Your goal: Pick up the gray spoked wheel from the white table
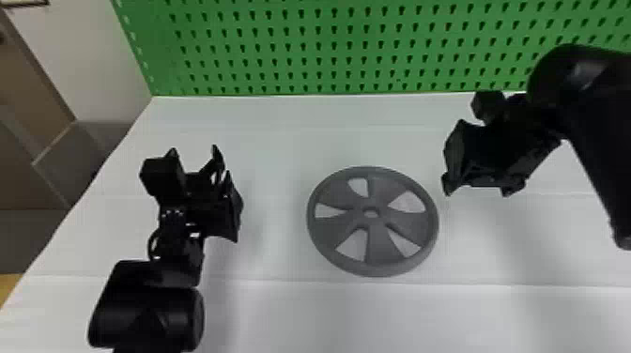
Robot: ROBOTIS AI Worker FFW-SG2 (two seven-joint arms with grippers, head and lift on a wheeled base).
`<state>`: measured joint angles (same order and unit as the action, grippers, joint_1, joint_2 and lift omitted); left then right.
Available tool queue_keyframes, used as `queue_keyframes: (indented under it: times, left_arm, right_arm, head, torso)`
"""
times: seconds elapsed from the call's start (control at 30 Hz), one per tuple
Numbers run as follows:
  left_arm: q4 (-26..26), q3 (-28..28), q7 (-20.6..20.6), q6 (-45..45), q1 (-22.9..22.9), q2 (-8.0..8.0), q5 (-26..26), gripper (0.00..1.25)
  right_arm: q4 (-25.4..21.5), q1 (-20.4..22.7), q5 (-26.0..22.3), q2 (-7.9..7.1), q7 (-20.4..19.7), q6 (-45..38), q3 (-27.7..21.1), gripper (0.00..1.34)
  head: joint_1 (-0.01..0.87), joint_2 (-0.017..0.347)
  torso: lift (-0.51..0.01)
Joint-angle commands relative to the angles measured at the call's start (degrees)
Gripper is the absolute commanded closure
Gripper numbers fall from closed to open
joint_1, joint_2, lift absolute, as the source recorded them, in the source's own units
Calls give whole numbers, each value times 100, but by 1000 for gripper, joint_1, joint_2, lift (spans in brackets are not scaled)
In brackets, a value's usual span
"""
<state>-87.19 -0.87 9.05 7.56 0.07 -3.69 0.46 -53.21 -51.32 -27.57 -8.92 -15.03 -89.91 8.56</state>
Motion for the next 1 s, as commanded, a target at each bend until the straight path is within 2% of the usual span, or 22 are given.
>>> queue_keyframes:
  times: [0.0,0.1,0.27,0.43,0.53,0.6,0.63,0.7,0.73,0.77,0.8,0.97]
  left_arm:
    - [0,17,9,0,-15,0,-19,493]
    - [0,17,9,0,-7,0,-37,493]
    - [0,-10,18,0,29,0,-19,493]
    - [0,34,18,-9,-7,-9,-55,493]
    - [26,52,26,-18,-24,-9,-55,493]
    - [26,60,26,-26,-24,-9,-63,493]
    - [26,60,26,-26,-15,-9,-63,493]
    - [26,52,26,-26,-15,-9,-63,493]
    - [26,52,26,-26,-7,-9,-63,493]
    - [26,52,26,-26,-15,-18,-63,493]
    - [26,60,26,-26,-15,-18,-55,493]
    - [26,52,26,-18,-7,-35,-37,493]
  right_arm:
    - [478,-97,-266,-57,0,-17,102,104]
    - [768,-176,-179,-48,0,-17,49,104]
    - [628,-238,85,5,-27,-17,366,104]
    - [724,-299,120,57,-53,-17,93,104]
    - [795,-343,-20,101,-299,-17,-39,104]
    - [926,-369,-574,110,-993,-17,-144,104]
    - [1111,-413,-1207,119,-1784,97,-250,104]
    - [1489,-457,-2411,119,-3112,457,-355,104]
    - [1674,-466,-3474,92,-4228,791,-294,104]
    - [1726,-457,-4160,75,-4887,1028,-206,104]
    - [1726,-440,-4424,57,-5080,1134,-109,104]
    - [1735,-440,-4916,57,-5616,1230,-48,104]
  head:
    - [779,118]
    - [779,118]
    - [779,118]
    - [779,118]
    - [779,118]
    - [779,118]
    - [779,118]
    - [779,118]
    - [779,118]
    - [779,118]
    - [779,118]
    - [779,120]
  torso:
    - [-67]
    - [-67]
    - [-67]
    - [-67]
    - [-67]
    - [-67]
    - [-67]
    - [-67]
    - [-67]
    - [-67]
    - [-67]
    - [-67]
